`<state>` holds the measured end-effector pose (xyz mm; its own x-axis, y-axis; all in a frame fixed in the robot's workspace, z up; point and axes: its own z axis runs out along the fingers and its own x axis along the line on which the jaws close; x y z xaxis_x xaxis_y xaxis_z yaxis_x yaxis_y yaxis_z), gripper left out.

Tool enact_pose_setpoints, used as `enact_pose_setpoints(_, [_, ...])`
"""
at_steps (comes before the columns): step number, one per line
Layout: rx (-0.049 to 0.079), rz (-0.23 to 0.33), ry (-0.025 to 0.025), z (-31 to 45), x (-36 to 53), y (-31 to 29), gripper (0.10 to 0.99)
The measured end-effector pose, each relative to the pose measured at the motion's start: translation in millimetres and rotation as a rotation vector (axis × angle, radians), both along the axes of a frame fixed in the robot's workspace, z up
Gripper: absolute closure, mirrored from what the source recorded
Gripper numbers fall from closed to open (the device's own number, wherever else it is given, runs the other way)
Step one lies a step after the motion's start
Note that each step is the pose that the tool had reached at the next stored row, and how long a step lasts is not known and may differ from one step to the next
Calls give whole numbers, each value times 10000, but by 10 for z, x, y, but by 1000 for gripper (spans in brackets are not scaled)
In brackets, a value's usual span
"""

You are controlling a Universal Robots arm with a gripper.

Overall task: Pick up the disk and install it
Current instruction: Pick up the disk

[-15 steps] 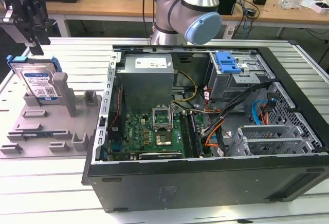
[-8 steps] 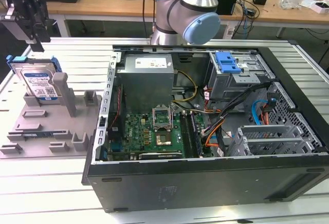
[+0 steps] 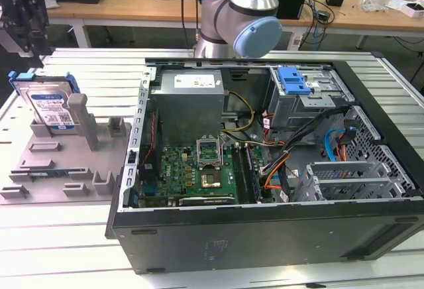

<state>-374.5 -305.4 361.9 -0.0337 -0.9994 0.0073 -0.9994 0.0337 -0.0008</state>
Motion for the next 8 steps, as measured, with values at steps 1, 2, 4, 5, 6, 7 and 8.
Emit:
enact_pose_setpoints(1, [-3,6,17,-3,-21,0,604])
enact_pose_setpoints(2, [-8,15,39,-7,-46,0,604])
enact_pose_setpoints(4, [-15,35,75,-19,-87,0,604])
enact_pose_setpoints(5, [-19,53,103,-28,-118,0,604])
enact_pose_setpoints(6, [-24,69,129,-39,-139,0,604])
enact_pose_setpoints(7, [-32,77,152,-48,-149,-4,604])
enact_pose_setpoints(8, [-37,81,166,-55,-152,-10,604])
